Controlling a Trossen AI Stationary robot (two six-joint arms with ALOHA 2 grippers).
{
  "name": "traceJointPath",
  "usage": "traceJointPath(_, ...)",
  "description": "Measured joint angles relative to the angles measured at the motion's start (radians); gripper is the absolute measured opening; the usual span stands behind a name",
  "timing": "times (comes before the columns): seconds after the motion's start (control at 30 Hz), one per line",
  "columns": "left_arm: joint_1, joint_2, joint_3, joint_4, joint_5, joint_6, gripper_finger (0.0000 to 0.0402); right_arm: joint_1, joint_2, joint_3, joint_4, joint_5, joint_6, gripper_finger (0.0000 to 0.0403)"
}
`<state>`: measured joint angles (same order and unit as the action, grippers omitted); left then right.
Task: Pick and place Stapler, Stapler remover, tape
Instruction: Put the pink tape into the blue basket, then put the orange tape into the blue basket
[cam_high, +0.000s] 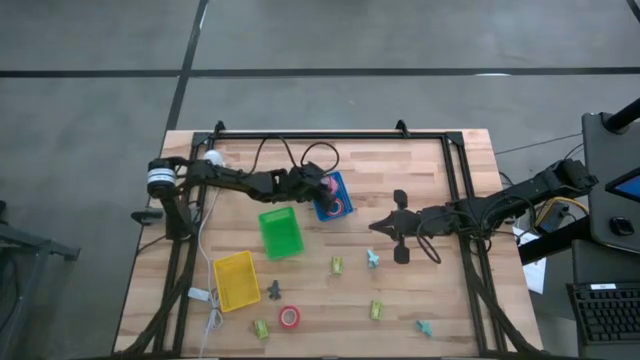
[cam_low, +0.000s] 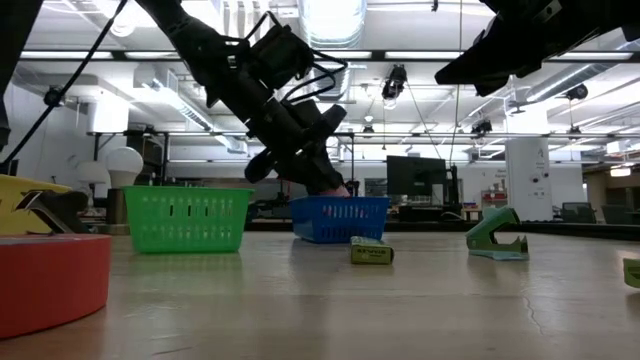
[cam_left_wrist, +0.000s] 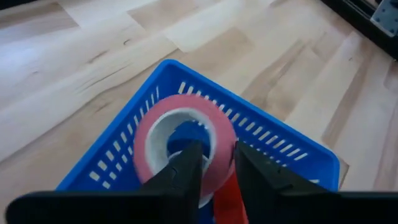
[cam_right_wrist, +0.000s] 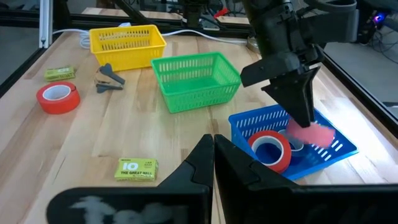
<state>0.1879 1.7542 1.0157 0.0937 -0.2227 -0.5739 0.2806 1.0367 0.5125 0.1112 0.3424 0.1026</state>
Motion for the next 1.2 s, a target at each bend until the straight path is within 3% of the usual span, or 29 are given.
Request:
traceJointPath(0.23, -0.001, -0.005, 0.004, -0.001, 0.013, 0.003, 0.0163, 0.0, 0.0, 0.0, 0.0, 0.0, 0.002, 0.0009)
traceJointPath(0.33, -0.007, -0.029, 0.013, 0.0, 0.083, 0.004, 0.0179, 0.0, 0.0, 0.0, -0.001, 0.0, 0.002, 0.0009)
traceJointPath(0.53, -0.057, -0.122, 0.012, -0.074, 0.211, 0.053, 0.0179, 0.0, 0.0, -0.012, -0.003, 0.0, 0.002, 0.0009)
traceJointPath(0.77, -0.204, -0.244, 0.011, -0.254, 0.39, 0.217, 0.0168, 0.0, 0.0, -0.014, -0.002, 0.0, 0.007, 0.0008)
traceJointPath(1.2, -0.523, -0.224, 0.01, -0.31, 0.343, 0.168, 0.0168, 0.0, 0.0, -0.014, 0.013, 0.0, 0.01, 0.0009)
